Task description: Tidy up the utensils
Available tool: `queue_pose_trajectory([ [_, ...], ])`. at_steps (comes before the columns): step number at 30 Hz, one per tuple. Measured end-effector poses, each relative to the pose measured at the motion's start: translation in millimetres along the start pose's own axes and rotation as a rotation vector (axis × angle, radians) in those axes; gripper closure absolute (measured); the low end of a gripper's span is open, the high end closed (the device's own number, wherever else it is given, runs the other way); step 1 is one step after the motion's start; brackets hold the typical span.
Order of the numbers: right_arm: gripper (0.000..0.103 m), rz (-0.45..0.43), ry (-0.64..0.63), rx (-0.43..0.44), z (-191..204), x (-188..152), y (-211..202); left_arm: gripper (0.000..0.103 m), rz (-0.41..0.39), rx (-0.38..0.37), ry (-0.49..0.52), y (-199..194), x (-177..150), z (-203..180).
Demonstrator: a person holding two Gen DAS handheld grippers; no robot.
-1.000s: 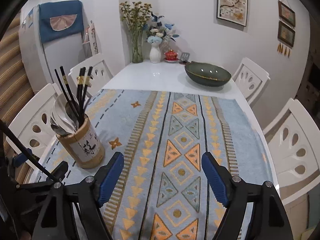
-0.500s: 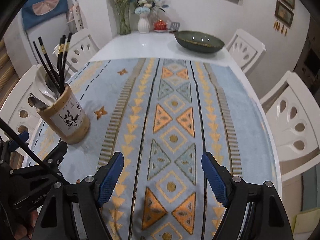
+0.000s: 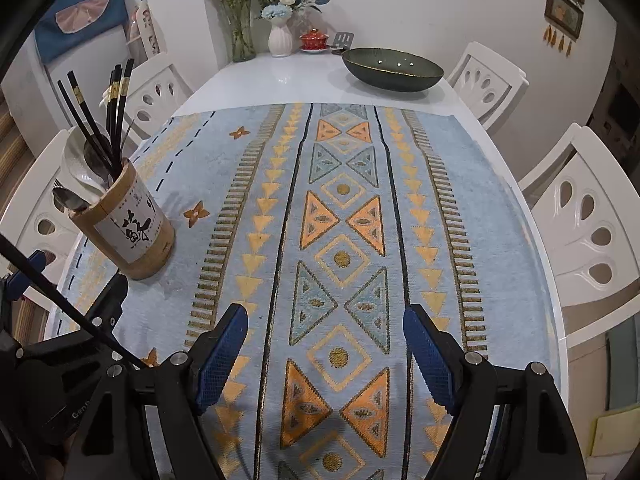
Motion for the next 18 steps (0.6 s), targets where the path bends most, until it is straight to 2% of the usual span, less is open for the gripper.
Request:
queue_pose_trajectory([
  [7,0.025,0.016,-0.003,0.014,4.3,-2.9,2.3,0.001,0.013,0.055,-0.015,6.0,-2.7,7.0],
  [18,0.025,0.033,-0.007,0.025,6.5,-2.4,6.3,0.001,0.029,0.058,-0.010,10.6,-4.6,5.5],
])
Point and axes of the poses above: each gripper's, at about its wrist camera, not at the fingertips, and y roughly the way its jaws point, z to its left, x to its top, the point moved 5 cm from there along y, roughly the way its jaws point
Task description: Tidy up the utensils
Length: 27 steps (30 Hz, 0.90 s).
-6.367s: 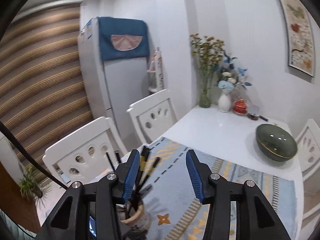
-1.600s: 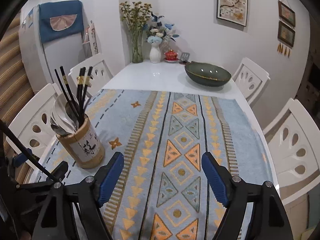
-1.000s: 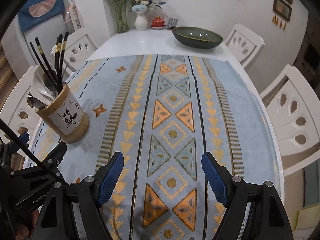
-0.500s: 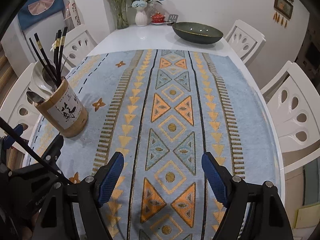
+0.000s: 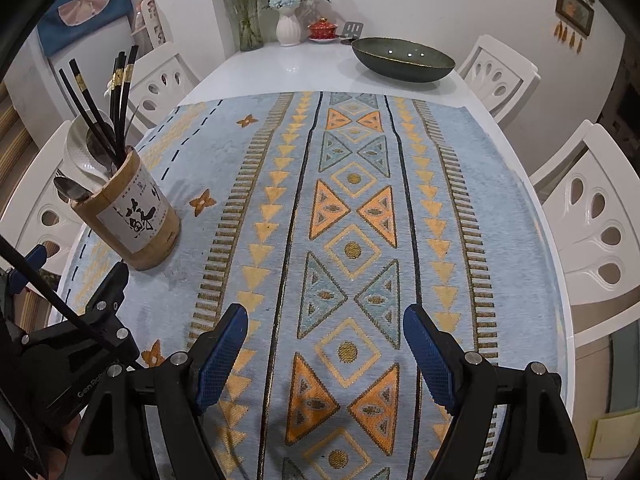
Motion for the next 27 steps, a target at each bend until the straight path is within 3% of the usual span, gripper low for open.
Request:
queue_pose_trajectory([
  [27,0.025,0.006,-0.066,-0.044,8,-4,3,0.001,0.057,-0.035,-0.014,5,-10,-3],
])
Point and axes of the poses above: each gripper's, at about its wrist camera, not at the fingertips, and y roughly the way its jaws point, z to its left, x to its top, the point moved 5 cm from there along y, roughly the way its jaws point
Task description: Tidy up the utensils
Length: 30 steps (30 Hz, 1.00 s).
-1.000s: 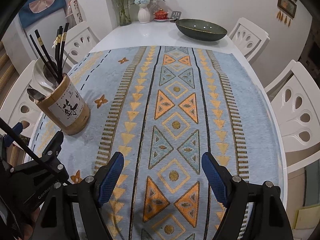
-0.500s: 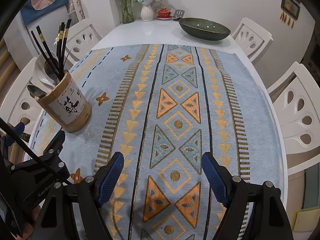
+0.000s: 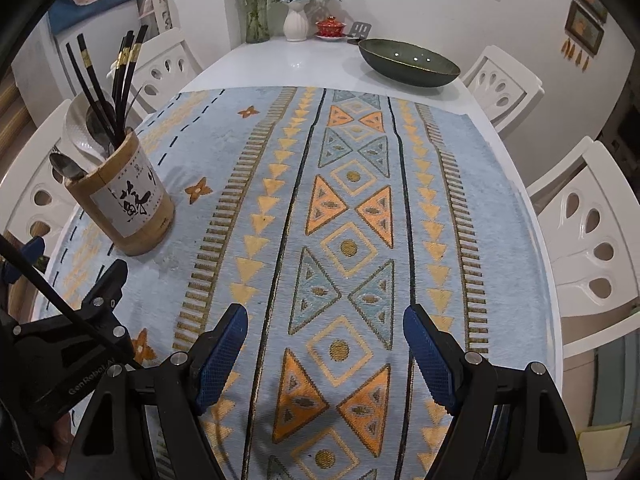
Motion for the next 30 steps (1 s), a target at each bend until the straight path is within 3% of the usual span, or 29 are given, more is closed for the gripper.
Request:
queue_pose_trajectory([
  [6,0.025,0.005,-0.012,0.009,5,-1,0,0.001,0.004,0.004,-0.007,0,-2,2],
  [13,0.025,0.059,0.040,0.077,14,-1,10,0.001,0.013,0.016,-0.034,3,-5,10],
  [30,0.025,0.115,0.023,0.097,36,-5,28,0.001,0.071,0.075,-0.083,12,-26,41],
])
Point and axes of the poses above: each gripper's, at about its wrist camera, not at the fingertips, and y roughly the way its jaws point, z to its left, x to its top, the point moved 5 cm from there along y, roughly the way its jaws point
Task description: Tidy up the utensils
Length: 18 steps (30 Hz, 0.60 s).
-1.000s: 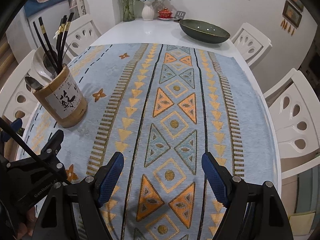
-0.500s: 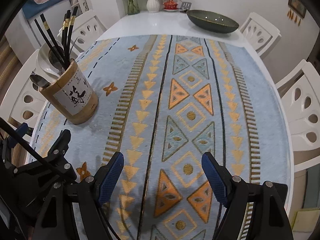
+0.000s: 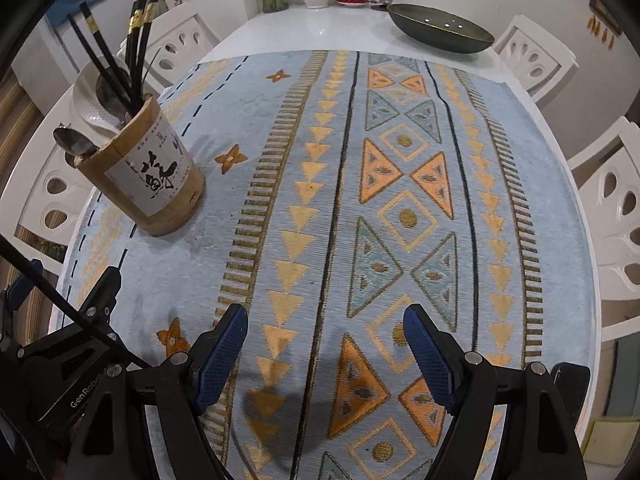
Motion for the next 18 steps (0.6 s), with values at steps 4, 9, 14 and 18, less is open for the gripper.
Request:
queue_pose_trajectory([
  [4,0.025,0.013,-0.010,0.008,5,0,4,0.001,0.012,0.006,-0.002,3,-2,3],
  [9,0.025,0.017,-0.024,0.003,8,2,7,0.001,0.020,0.005,-0.012,6,0,5],
  [14,0.025,0.018,-0.011,-0.001,4,4,8,0.001,0.028,0.007,-0.006,9,2,2],
  [18,0.025,0.020,0.007,0.009,-1,5,10,0.001,0.051,-0.010,-0.014,15,3,2],
])
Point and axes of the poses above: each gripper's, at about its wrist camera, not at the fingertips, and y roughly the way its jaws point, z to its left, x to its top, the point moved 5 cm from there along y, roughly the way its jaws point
